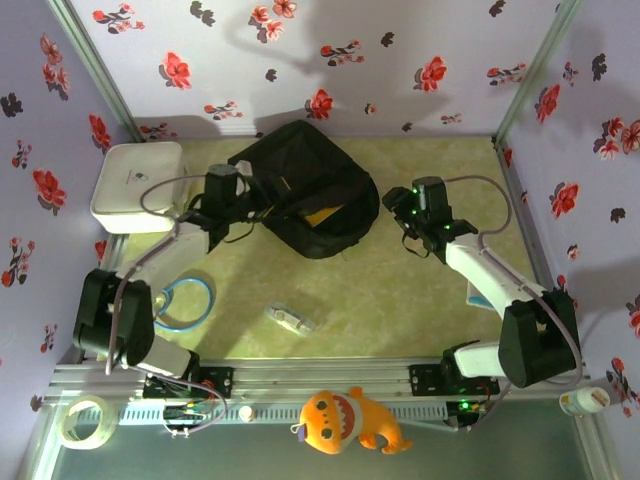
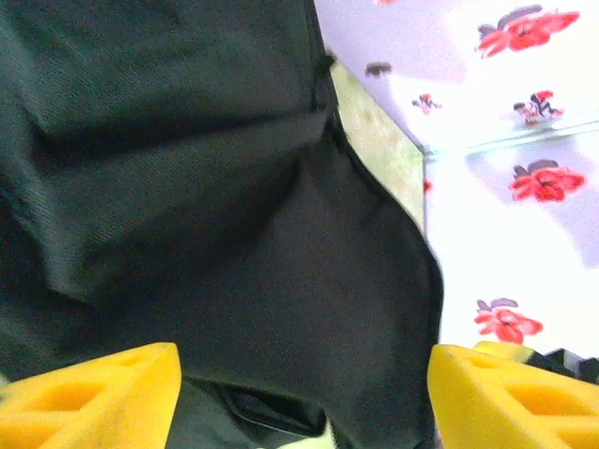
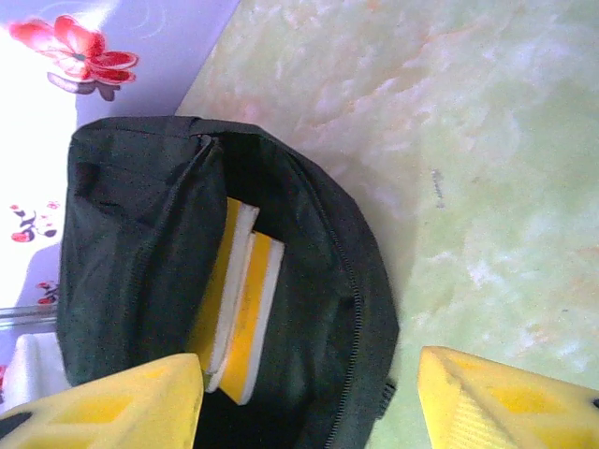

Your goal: Pack the student bag

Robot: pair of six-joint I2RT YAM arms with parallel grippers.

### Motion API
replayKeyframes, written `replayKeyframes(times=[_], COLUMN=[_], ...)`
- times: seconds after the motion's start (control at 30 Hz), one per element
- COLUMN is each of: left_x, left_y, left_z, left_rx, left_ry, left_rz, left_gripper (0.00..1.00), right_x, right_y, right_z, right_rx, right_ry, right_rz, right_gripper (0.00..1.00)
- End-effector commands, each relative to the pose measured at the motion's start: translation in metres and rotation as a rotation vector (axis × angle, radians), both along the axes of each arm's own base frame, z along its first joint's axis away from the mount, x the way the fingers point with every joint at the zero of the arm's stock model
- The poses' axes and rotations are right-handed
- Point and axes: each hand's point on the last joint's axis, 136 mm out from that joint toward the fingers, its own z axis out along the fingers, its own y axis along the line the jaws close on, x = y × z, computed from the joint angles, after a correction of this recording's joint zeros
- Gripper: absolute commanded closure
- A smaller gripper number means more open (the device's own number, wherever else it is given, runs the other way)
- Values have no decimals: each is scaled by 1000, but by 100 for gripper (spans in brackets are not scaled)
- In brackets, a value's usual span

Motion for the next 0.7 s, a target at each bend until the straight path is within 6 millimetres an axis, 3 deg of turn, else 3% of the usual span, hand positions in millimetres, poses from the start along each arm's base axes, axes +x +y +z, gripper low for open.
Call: replayKeyframes(times=[0.0, 0.13, 0.23, 0.4, 0.53, 0.67], left_x=[-9, -13, -12, 4, 20, 32], left_y=[39, 73, 82, 67, 55, 52], left_z=[-9, -34, -55, -77, -90, -100], left_rx=[153, 201, 184, 108, 56, 55], left_ry=[-1, 73, 137, 203, 241, 253], left_rz=[66, 157, 172, 104, 80, 80], left_gripper=[21, 16, 17, 26, 40, 46], right_x=[-1, 0, 1, 0, -1, -1], right_y=[-7, 3, 14, 31, 42, 65], right_z=[13, 18, 23, 27, 27, 32], right_rx=[-60, -60, -68, -64, -50, 1], right_ry=[-24, -36, -44, -55, -59, -99], right_rz=[-1, 37, 74, 125, 158, 262], right_gripper=[37, 35, 35, 35, 35, 35])
